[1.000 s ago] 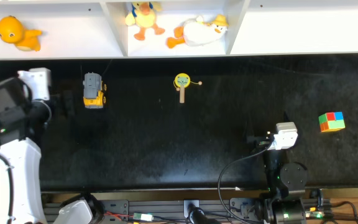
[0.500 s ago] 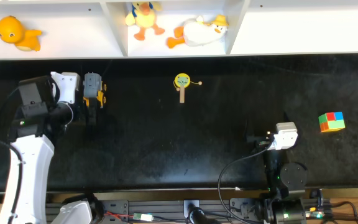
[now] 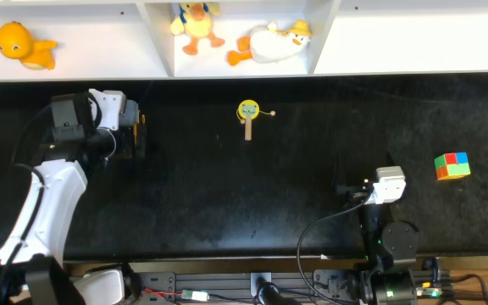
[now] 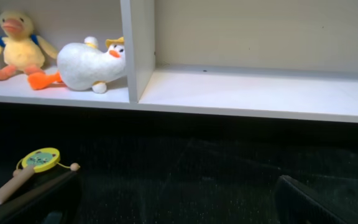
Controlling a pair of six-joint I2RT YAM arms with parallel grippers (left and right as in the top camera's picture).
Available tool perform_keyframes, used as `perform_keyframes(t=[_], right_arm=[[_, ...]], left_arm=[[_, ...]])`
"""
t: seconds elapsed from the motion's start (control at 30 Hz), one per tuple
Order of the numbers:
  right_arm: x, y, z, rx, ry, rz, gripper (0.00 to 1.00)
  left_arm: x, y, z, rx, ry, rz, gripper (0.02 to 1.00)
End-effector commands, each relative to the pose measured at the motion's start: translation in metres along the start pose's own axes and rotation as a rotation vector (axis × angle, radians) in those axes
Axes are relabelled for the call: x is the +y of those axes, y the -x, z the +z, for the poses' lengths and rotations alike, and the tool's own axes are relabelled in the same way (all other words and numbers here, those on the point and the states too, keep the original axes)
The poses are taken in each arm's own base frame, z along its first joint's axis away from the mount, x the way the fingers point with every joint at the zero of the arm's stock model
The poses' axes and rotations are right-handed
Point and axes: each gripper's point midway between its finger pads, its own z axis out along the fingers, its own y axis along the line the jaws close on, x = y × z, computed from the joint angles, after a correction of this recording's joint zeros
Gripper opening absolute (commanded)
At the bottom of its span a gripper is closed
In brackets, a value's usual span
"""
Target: Store Toys
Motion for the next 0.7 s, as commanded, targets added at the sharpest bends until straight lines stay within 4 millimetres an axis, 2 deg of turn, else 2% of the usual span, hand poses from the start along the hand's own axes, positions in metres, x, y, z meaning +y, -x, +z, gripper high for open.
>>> perform_keyframes(t=[0.03, 0.33, 0.7], right_arm=[[-0.001, 0.004, -0.001, -0.015, 0.0, 0.008, 0.996], [-0.001, 0.004, -0.001, -0.015, 0.0, 0.008, 0.996], [-0.001, 0.004, -0.001, -0.015, 0.0, 0.008, 0.996]], left_arm=[[0.009, -0.007, 0.006, 0.029, 0.053, -0.053, 0.972], [0.012, 0.003, 0.009, -0.01, 0.064, -0.046, 0.969], [0.015, 0.002, 0.019, 0.001, 0.063, -0.048, 0.956]])
